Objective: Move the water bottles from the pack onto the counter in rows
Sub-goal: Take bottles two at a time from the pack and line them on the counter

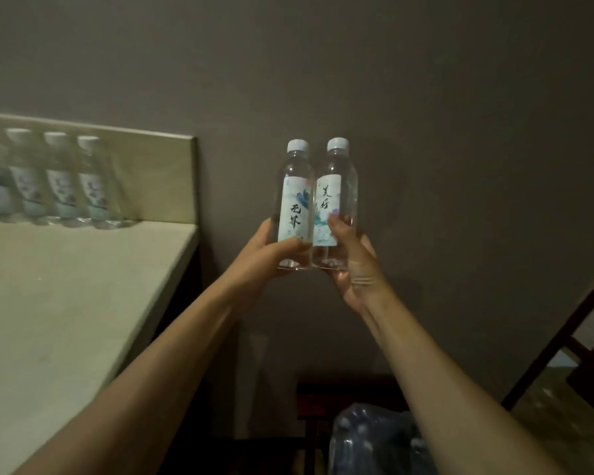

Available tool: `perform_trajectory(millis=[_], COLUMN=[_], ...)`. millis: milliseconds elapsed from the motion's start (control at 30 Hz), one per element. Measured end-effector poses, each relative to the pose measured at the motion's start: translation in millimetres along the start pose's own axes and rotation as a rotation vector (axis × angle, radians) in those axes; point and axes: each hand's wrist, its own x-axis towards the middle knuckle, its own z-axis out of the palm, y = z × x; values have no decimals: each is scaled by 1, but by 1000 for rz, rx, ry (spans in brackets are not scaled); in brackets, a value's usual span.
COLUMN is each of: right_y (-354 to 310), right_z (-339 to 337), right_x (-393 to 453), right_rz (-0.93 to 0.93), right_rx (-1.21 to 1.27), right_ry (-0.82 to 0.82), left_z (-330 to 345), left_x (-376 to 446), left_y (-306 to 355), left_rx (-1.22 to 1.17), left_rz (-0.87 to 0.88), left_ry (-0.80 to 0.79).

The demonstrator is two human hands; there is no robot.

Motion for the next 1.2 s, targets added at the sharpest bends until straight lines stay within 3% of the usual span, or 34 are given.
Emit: perform_trajectory(millis=[100, 300, 400, 767, 967, 1200], right_y=[18, 55, 72, 112, 133, 159], right_z=[38, 83, 103, 148, 155, 183], right_x=[5, 14, 21, 51, 66, 83], right_rz=[-48, -7, 17, 72, 73, 57], right_rx=[-122, -350, -375, -423, -509, -612], right_ry=[17, -110, -130, -246, -299, -172], left_z=[-44, -124, -150, -208, -226, -255], left_x=[-5, -19, -21, -20, -19, -1], left_y=[9, 15, 21, 11, -5, -16], left_rx=[-6, 176, 230, 398, 449, 531], left_rz=[49, 23, -9, -34, -55, -49], left_ry=[13, 38, 129, 436, 500, 525])
